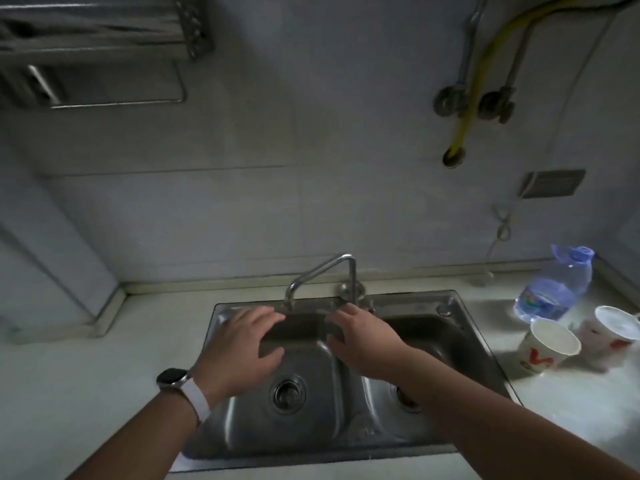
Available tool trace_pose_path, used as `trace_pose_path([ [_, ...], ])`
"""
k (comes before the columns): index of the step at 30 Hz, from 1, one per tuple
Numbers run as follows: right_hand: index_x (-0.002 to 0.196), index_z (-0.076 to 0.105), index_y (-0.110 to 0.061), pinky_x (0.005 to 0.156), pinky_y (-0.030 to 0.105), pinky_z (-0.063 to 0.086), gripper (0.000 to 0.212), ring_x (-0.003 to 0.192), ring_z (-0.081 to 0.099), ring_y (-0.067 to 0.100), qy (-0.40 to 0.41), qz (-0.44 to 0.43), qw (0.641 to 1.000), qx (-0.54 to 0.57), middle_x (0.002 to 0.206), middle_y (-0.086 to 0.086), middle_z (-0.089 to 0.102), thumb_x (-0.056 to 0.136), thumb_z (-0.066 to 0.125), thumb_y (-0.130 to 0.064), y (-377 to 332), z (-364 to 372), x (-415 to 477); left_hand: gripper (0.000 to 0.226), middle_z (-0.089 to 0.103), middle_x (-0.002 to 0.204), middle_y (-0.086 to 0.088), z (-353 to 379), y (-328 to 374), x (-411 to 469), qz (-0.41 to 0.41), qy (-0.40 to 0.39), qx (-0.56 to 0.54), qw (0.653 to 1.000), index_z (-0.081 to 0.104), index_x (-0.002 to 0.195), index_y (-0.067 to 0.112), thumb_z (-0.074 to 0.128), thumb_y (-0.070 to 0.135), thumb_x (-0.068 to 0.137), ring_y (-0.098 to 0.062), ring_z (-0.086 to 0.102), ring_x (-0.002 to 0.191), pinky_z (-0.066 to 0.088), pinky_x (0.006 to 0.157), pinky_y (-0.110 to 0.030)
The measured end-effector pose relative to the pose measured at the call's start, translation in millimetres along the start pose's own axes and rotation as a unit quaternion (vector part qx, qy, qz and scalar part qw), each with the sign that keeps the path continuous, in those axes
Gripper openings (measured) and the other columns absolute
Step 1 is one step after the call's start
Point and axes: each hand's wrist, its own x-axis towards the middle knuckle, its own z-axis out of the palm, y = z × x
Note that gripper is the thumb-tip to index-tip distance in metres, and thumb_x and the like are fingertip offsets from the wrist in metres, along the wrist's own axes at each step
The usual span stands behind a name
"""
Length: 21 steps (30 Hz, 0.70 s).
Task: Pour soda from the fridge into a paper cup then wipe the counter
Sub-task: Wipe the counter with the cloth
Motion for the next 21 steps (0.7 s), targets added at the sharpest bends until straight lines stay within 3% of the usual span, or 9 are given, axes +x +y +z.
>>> trace_pose_path([
  [3, 0.137, 0.048, -0.025, 0.095, 0.038, 0.046, 0.043, 0.120, 0.051, 0.024, -0.020, -0.055, 0.998, -0.014, 0.132, 0.001, 0.050, 0.096, 0.045, -0.038, -13.6, 9.4, 12.2, 0.057, 0.045, 0.143, 0.013, -3.3, -11.0, -27.4, -0.042, 0.022, 0.022, 0.999, 0.048, 0.138, 0.032, 0.050, 0.053, 0.086, -0.009, 0.037, 0.134, 0.032, 0.111, -0.029],
  [6, 0.135, 0.049, -0.025, 0.094, 0.036, 0.045, 0.044, 0.120, 0.051, 0.025, -0.032, -0.109, 0.993, -0.018, 0.132, 0.000, 0.051, 0.094, 0.045, -0.040, -28.8, 20.1, 23.3, 0.056, 0.050, 0.139, 0.013, -9.8, -13.4, -57.3, -0.092, 0.028, 0.039, 0.995, 0.053, 0.134, 0.031, 0.043, 0.053, 0.083, -0.008, 0.042, 0.130, 0.035, 0.107, -0.029],
  [9, 0.130, 0.052, -0.024, 0.089, 0.036, 0.047, 0.041, 0.114, 0.054, 0.027, -0.048, -0.172, 0.983, -0.030, 0.127, 0.001, 0.053, 0.093, 0.043, -0.041, -45.2, 33.0, 32.9, 0.055, 0.060, 0.128, 0.008, -17.3, -14.1, -89.5, -0.150, 0.072, 0.050, 0.985, 0.063, 0.124, 0.028, 0.042, 0.050, 0.078, -0.011, 0.052, 0.121, 0.042, 0.099, -0.031],
  [12, 0.126, 0.053, -0.023, 0.085, 0.034, 0.047, 0.039, 0.109, 0.056, 0.026, -0.067, -0.221, 0.973, -0.022, 0.123, 0.000, 0.053, 0.093, 0.041, -0.040, -63.8, 46.7, 40.2, 0.056, 0.058, 0.132, 0.009, -19.1, -20.5, -126.2, -0.221, 0.070, 0.063, 0.971, 0.061, 0.126, 0.028, 0.040, 0.052, 0.080, -0.012, 0.051, 0.124, 0.044, 0.100, -0.032],
  [18, 0.130, 0.052, -0.023, 0.096, 0.034, 0.044, 0.043, 0.122, 0.050, 0.023, -0.131, -0.270, 0.954, 0.010, 0.135, -0.001, 0.050, 0.092, 0.042, -0.039, -117.3, 74.0, 37.7, 0.060, 0.057, 0.132, 0.009, -21.0, -30.6, -204.5, -0.337, 0.079, 0.069, 0.936, 0.060, 0.127, 0.028, 0.038, 0.057, 0.079, -0.013, 0.051, 0.124, 0.047, 0.099, -0.035],
  [21, 0.128, 0.052, -0.023, 0.095, 0.034, 0.044, 0.041, 0.119, 0.052, 0.023, -0.155, -0.305, 0.940, -0.001, 0.132, -0.002, 0.050, 0.092, 0.041, -0.040, -151.1, 85.5, 35.3, 0.060, 0.060, 0.128, 0.007, -24.0, -39.4, -241.6, -0.376, 0.100, 0.064, 0.919, 0.063, 0.125, 0.025, 0.040, 0.057, 0.079, -0.017, 0.055, 0.120, 0.050, 0.095, -0.038],
])
